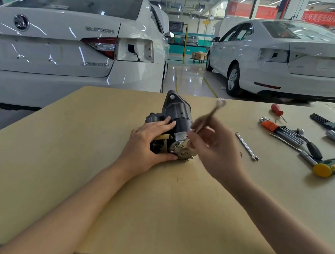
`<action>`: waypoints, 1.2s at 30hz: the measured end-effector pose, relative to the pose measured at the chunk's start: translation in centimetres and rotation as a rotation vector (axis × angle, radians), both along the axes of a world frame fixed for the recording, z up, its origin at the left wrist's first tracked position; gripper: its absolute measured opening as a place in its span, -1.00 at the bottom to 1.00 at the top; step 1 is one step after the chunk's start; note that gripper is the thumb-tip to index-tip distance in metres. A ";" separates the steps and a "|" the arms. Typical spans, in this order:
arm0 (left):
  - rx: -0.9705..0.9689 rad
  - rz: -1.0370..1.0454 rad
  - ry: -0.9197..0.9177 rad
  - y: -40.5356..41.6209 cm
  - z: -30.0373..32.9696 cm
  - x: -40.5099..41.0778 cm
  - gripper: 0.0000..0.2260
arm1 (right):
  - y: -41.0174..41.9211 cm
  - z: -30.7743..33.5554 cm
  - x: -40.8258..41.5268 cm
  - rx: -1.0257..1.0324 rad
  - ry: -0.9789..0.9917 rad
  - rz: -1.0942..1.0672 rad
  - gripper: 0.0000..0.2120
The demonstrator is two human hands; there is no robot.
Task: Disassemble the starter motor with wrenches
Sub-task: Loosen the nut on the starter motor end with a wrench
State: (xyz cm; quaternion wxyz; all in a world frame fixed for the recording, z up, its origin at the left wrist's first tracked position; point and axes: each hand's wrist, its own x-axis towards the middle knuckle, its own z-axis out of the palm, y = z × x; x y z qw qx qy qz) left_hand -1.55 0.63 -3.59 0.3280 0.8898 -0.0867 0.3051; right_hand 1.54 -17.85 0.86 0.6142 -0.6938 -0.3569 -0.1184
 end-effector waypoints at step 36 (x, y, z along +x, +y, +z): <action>-0.004 0.020 -0.017 -0.5 0.1 0.2 -0.28 | -0.2 -2.6 0.4 0.635 0.984 0.110 -0.89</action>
